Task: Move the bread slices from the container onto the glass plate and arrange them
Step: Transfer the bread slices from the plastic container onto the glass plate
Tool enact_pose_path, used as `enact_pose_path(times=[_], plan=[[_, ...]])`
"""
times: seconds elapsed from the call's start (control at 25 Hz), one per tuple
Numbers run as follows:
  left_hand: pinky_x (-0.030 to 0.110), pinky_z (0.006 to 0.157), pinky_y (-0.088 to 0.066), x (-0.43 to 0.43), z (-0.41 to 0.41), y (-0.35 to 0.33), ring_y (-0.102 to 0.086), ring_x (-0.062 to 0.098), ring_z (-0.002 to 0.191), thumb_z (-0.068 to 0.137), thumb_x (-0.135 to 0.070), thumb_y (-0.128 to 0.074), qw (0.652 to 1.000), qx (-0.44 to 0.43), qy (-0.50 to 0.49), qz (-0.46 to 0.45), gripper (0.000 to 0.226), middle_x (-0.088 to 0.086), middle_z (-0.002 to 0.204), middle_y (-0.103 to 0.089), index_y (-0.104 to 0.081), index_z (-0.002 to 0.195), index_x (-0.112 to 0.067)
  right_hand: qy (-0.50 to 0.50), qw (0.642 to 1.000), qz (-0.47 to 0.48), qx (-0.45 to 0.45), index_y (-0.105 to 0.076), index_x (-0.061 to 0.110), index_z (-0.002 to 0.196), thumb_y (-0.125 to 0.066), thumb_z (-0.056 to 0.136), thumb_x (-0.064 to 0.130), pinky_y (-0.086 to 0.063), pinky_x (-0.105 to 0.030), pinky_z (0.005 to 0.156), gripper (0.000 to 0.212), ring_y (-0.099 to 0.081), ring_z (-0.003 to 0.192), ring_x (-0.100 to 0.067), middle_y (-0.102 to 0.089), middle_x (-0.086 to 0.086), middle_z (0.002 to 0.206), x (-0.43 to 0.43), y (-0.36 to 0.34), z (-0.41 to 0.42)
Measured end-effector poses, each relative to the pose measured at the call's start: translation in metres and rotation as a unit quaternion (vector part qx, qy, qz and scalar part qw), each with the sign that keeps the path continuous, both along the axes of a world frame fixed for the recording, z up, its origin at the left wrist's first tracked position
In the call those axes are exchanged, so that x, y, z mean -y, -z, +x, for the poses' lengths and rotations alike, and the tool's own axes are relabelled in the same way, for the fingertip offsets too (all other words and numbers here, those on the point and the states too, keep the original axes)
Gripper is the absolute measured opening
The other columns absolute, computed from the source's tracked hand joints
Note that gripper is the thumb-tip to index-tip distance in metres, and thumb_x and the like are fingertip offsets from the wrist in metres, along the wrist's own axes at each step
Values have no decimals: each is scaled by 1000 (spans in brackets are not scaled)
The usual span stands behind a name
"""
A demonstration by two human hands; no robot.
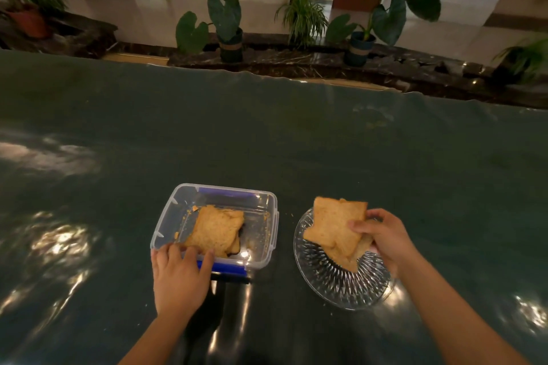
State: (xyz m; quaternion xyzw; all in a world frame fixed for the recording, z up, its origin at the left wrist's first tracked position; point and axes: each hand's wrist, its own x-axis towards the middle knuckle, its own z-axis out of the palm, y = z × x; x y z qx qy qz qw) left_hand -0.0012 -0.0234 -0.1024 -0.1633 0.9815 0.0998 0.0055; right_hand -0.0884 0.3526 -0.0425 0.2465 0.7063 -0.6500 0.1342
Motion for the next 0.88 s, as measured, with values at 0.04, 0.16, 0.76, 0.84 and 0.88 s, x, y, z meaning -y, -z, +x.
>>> enact_pose_path(times=[0.04, 0.16, 0.76, 0.84, 0.88], plan=[[54, 113, -25, -1, -1, 0, -46, 34, 121, 92, -51, -46, 1000, -1, -3, 1, 40, 13, 112, -65, -72, 99, -21, 0, 1000, -7, 24, -56, 5, 109, -79, 69, 1, -57, -57, 84, 46, -69, 95, -37, -67, -19, 111, -5, 11, 3], [54, 114, -24, -4, 0, 0, -46, 35, 122, 92, -51, -45, 1000, 0, -1, -7, 41, 14, 113, -66, -72, 98, -21, -7, 997, 15, 69, -57, 5, 105, -76, 72, -2, -59, -50, 79, 39, -68, 90, -34, -67, -20, 109, -16, 36, 9], [51, 120, -14, -7, 2, -7, -39, 30, 131, 93, -54, -37, 1000, 7, -8, 26, 44, 8, 122, -61, -68, 105, -25, -186, 874, 416, -167, -64, 13, 121, -69, 84, 15, -50, -37, 94, 37, -62, 106, -22, -66, -7, 119, 45, 20, 8], [50, 120, -14, -7, 3, -8, -39, 29, 131, 93, -55, -37, 1000, 7, -9, 27, 45, 6, 122, -61, -68, 106, -26, -211, 876, 372, -222, -66, 17, 117, -69, 85, 17, -49, -25, 86, 32, -62, 95, -12, -66, -1, 110, 87, 7, 0], [50, 119, -15, -7, 4, -9, -39, 28, 131, 93, -56, -36, 1000, 6, -8, 28, 45, 6, 122, -61, -68, 106, -26, -228, 874, 355, -242, -66, 20, 115, -69, 84, 19, -48, -21, 83, 31, -61, 91, -8, -65, 3, 107, 109, 1, -4]])
